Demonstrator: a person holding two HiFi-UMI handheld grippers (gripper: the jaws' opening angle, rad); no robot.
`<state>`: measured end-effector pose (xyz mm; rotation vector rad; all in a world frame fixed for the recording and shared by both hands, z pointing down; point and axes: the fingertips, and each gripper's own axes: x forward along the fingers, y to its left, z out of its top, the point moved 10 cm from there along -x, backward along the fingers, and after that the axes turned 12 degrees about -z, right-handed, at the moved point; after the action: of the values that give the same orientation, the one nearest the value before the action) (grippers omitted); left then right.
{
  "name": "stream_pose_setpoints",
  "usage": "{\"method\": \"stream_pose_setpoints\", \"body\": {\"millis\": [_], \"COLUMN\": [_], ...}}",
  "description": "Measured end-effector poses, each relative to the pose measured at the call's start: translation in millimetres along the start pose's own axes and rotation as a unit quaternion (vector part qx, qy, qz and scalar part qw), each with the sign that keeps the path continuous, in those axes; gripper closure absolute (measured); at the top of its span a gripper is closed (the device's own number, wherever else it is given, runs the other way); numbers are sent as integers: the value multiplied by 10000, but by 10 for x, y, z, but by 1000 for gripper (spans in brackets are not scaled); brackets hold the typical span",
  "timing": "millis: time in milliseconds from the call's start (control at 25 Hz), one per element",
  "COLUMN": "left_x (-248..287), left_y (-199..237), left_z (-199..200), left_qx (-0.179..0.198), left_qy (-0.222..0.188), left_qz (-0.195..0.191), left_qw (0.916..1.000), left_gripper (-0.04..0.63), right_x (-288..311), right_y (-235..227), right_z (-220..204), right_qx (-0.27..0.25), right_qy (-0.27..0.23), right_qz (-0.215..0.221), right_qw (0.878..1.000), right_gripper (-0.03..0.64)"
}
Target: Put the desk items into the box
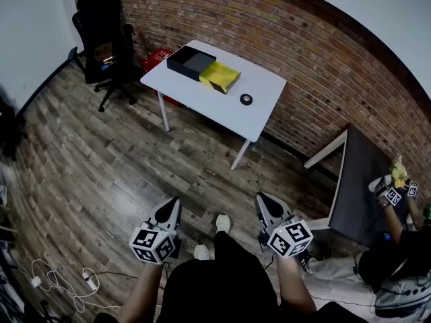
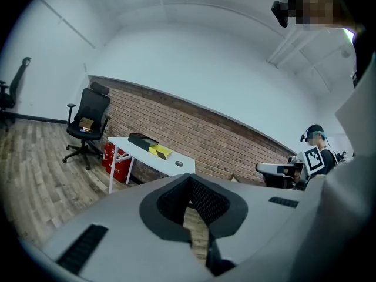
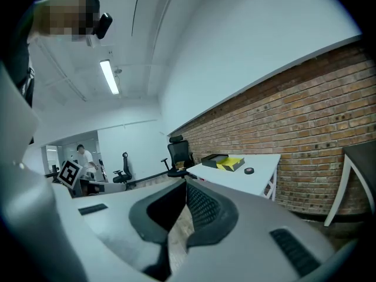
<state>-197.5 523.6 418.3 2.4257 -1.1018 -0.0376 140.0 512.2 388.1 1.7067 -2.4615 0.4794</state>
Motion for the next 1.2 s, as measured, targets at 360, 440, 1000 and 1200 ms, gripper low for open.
{"method": "stream_pose_setpoints", "body": {"millis": [360, 440, 1000, 1200], "left_x": [221, 320, 1353, 1784], "left_y": [139, 195, 496, 544], "left_z": [59, 110, 540, 708], "left_qx": [-97, -102, 69, 118], "left_qy": [10, 17, 156, 162], "left_qz": [40, 57, 112, 153], "left_qw": [9999, 9999, 9998, 9997], "left_gripper": [589, 589, 589, 589], "right_x": [268, 393, 1389, 1700], "right_y": [-140, -200, -847, -1160], "right_z": [43, 78, 445, 600], "right_qx": [64, 62, 81, 116], "right_qy": [8, 36, 115, 138], "right_qz": [84, 144, 386, 464], "right_qw": [9999, 9999, 9992, 9988], "right_gripper": [595, 595, 597, 597]}}
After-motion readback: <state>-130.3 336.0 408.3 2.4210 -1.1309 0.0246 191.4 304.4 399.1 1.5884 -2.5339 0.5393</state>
